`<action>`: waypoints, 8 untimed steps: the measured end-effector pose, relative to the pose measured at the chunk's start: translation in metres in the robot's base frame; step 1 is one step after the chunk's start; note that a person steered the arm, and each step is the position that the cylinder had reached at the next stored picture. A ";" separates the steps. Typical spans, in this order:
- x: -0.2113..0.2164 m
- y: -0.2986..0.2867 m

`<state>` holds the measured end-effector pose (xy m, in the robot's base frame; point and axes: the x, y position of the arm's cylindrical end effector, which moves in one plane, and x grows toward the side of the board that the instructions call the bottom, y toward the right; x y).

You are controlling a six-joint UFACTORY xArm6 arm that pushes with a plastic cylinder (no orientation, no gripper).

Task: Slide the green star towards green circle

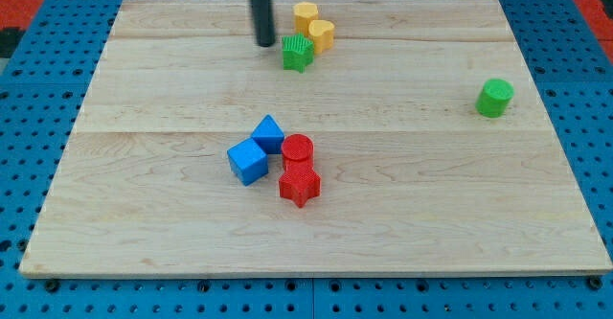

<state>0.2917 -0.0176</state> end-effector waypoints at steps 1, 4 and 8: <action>0.059 0.089; 0.125 0.050; 0.122 0.100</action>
